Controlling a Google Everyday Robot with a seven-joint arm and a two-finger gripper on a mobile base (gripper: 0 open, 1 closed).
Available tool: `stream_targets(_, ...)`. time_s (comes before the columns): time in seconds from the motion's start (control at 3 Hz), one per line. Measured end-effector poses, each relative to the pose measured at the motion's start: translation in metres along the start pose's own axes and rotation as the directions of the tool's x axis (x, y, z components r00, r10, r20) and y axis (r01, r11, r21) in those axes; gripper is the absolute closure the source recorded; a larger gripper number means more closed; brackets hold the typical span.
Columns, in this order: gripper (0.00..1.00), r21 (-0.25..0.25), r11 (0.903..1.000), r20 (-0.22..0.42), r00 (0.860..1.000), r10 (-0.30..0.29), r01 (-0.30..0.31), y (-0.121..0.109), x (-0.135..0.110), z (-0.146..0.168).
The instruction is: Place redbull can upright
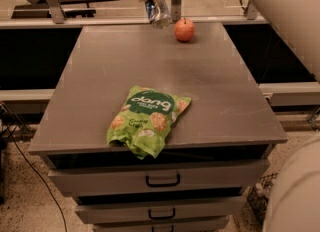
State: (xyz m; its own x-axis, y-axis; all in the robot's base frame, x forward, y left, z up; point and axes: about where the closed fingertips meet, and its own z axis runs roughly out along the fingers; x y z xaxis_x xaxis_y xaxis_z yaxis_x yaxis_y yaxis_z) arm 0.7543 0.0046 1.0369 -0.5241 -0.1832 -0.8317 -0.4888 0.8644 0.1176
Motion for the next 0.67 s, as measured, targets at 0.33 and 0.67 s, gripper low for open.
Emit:
stream_targets(0.33, 1.0, -0.085, 0.9904, 0.06, 0.992, 0.115, -0.11, 0.016, 0.028, 0.0)
stream_targets(0.67, 1.0, -0.174, 0.968, 0.118, 0.972, 0.203, -0.181, 0.031, 0.053, 0.011)
